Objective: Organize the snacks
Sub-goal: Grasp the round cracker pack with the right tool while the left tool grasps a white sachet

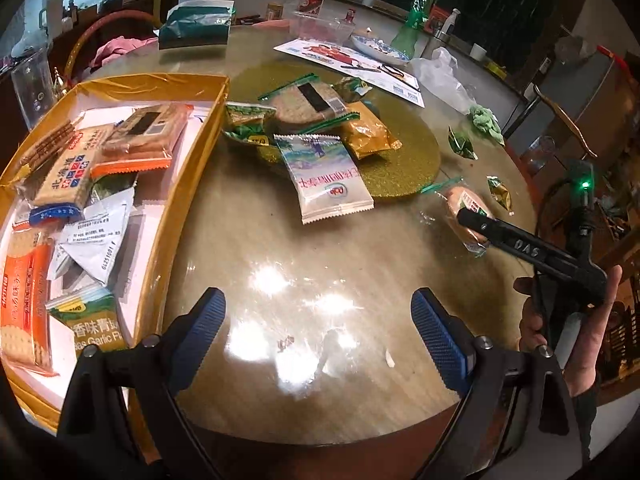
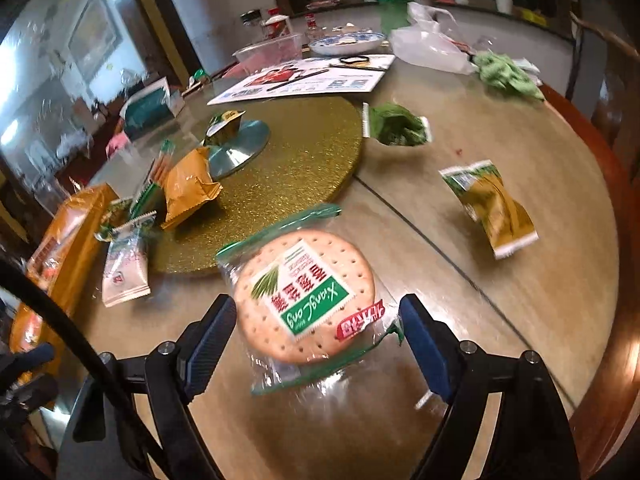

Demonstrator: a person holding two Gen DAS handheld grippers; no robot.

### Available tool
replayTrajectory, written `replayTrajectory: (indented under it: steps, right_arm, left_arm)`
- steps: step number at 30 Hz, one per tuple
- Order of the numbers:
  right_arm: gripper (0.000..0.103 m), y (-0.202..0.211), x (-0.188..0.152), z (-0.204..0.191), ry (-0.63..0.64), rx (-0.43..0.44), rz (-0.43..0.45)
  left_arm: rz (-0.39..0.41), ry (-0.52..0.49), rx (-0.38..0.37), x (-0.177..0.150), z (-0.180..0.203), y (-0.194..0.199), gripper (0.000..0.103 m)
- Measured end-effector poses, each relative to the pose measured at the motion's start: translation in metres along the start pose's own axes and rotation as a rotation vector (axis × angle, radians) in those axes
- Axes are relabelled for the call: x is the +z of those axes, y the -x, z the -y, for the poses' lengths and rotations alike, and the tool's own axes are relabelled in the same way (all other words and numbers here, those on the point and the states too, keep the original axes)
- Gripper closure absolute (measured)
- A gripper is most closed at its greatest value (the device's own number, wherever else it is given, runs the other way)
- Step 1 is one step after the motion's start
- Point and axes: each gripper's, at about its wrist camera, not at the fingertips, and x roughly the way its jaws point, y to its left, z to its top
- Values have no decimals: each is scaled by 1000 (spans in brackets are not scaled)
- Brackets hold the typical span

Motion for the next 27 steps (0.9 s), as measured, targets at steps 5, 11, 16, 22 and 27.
replayTrajectory:
  steps: [5, 11, 16, 22, 27]
  right_arm:
    - [16, -1, 12, -1, 52, 20, -24]
    - [16, -9, 33, 4, 89, 133, -47]
    - [16, -10, 17, -12, 157, 118, -74]
    - [27, -4, 3, -16, 157, 20, -43]
    - [27, 19, -22, -6, -2, 28, 3]
  left_arm:
    - [9, 7, 10, 1, -1, 4, 9]
    - [16, -14, 23, -2, 5, 7, 9]
    - [12, -17, 55, -2, 5, 6, 9]
    - [-8, -14, 59, 7, 8, -1, 9]
    - [-39, -11, 82, 32, 13, -22, 9]
